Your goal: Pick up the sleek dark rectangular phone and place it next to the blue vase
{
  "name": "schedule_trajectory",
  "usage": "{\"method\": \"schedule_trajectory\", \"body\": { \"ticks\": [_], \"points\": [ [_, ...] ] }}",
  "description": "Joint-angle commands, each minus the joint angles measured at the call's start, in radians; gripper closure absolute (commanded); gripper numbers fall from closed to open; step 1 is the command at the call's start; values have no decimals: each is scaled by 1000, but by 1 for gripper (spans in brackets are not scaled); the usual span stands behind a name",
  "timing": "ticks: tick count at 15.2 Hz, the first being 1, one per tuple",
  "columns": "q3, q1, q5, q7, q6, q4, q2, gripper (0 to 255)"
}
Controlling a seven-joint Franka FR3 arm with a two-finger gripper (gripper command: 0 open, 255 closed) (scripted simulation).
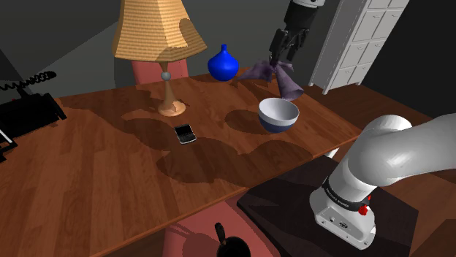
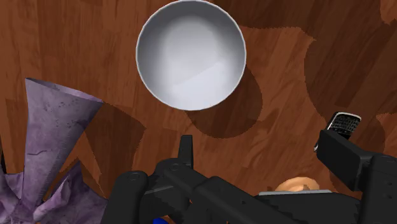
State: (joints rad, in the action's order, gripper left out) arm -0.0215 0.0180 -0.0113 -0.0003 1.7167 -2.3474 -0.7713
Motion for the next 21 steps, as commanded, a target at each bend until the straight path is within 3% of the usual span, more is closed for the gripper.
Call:
{"method": "schedule_trajectory", "body": {
  "ticks": [1, 13, 21],
  "points": [
    [0, 0, 0, 0, 0, 0, 0, 0],
    [223, 44, -69, 264, 336, -98, 205, 0],
    [377, 35, -21, 472, 542, -42, 454, 0]
  ]
}}
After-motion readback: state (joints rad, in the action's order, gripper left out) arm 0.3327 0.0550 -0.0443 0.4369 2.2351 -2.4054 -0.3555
